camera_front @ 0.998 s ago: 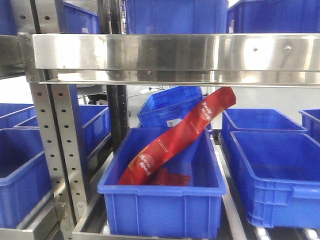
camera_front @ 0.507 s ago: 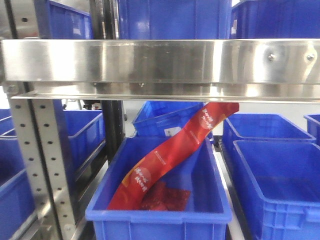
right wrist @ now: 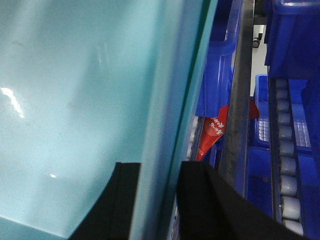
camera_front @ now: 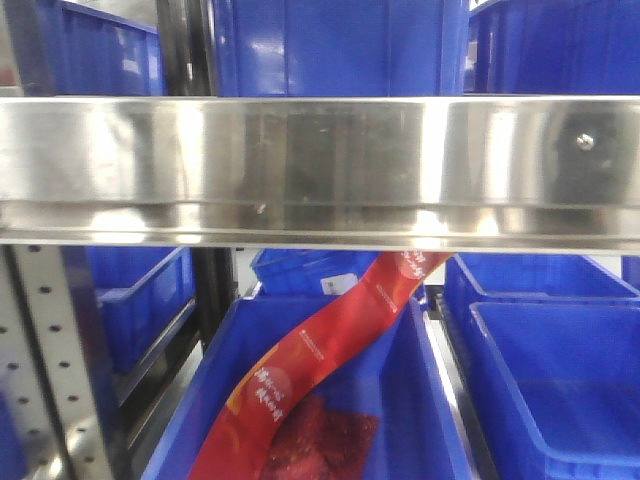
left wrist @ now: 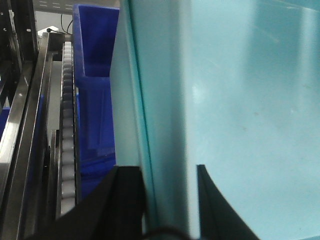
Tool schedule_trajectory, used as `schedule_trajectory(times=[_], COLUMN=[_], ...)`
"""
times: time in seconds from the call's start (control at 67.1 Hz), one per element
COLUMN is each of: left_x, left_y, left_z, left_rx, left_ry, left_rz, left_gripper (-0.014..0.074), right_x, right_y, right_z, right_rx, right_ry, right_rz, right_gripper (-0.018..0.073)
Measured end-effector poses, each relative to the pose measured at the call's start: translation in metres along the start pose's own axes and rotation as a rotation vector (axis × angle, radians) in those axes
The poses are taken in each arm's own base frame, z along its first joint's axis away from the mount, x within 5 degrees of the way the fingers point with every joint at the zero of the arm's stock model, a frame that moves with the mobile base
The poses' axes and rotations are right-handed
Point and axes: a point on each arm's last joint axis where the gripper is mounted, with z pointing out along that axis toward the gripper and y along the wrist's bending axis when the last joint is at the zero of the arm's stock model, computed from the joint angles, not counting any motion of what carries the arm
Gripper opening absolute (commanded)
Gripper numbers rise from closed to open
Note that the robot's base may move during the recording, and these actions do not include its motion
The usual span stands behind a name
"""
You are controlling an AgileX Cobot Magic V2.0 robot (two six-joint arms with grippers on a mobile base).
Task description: Move two blue bins to right shelf middle
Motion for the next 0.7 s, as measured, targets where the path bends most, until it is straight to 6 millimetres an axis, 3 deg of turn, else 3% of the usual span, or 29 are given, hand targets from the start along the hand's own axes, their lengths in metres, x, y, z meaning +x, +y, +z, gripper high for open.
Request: schedule_trajectory(times=[0.7], left_x=[-0.0002], left_y=[0.0000], left_z=[0.0000], left_rx=[0.000], left_ry=[-0.002], left_rz=[0.000], left_gripper=[-0.0111], right_x=[0.0000], right_y=[0.0000], right_z=[0.0000], right_rx=[0.000], right_ry=[0.000], right_rz=[0.000], right_gripper=[-0.0154])
